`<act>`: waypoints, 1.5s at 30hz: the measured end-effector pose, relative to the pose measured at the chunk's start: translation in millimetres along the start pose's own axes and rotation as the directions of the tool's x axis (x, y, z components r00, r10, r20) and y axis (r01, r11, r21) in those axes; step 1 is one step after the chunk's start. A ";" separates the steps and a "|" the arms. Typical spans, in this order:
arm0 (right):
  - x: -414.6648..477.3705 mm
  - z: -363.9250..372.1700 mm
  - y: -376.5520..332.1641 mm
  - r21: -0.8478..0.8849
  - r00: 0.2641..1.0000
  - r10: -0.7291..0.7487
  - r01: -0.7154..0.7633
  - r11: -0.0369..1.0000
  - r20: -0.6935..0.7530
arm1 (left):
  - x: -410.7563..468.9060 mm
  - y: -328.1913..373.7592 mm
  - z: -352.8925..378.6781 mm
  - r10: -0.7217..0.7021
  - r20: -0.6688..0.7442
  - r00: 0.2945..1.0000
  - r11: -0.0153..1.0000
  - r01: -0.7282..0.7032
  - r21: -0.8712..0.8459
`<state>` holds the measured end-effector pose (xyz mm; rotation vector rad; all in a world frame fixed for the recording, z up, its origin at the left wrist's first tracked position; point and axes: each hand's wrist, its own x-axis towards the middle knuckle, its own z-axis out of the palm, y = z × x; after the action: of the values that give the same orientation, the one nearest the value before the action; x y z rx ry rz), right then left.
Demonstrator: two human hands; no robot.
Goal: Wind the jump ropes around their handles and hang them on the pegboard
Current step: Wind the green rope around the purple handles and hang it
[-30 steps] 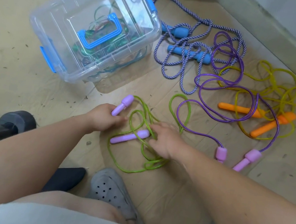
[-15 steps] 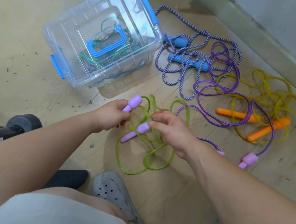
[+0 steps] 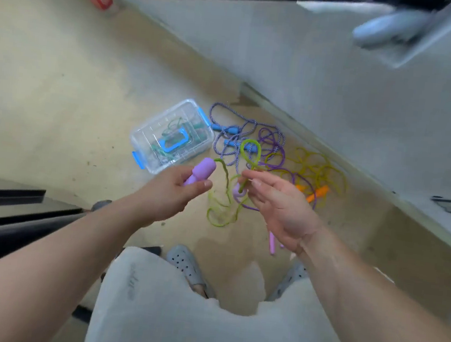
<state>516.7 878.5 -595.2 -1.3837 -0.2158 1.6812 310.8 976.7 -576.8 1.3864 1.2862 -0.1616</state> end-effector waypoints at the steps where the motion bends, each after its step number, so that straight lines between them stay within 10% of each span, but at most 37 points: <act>1: -30.9 9.1 -23.5 0.063 1.000 -0.004 0.005 0.998 -0.014 | -29.4 22.2 -0.9 0.013 -0.033 0.999 1.000 -0.014 -0.016; 6: -197.1 57.4 -120.4 0.305 0.999 -0.034 0.041 0.951 -0.027 | -171.6 116.5 -6.6 0.105 -0.145 0.984 0.985 -0.123 -0.122; 12: -343.0 92.8 -164.5 0.353 0.981 -0.112 0.163 0.921 -0.160 | -284.6 199.4 -18.6 0.408 0.090 0.908 0.910 -0.413 0.037; 21: -466.2 55.4 -162.5 0.410 0.925 -0.331 0.378 0.830 -0.184 | -349.9 257.1 35.5 0.442 0.242 0.864 0.803 -0.502 0.323; 28: -546.3 -36.1 -134.0 -0.181 0.862 -0.385 0.343 0.922 -0.329 | -413.0 271.0 151.2 0.452 0.239 0.859 0.753 -0.511 0.414; 34: -642.8 -104.1 -119.5 -0.726 0.874 -0.484 0.299 0.619 -0.053 | -479.3 302.3 242.0 0.574 0.378 0.727 0.473 -0.671 0.571; 45: -702.4 -171.1 -108.4 -0.640 0.733 -0.660 0.430 0.637 -0.164 | -503.0 348.6 279.2 0.789 0.140 0.598 0.441 -0.710 0.549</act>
<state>682.0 362.6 -104.4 -1.8090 -0.8873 0.7992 530.1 573.3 -85.3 2.4222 0.5876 0.2138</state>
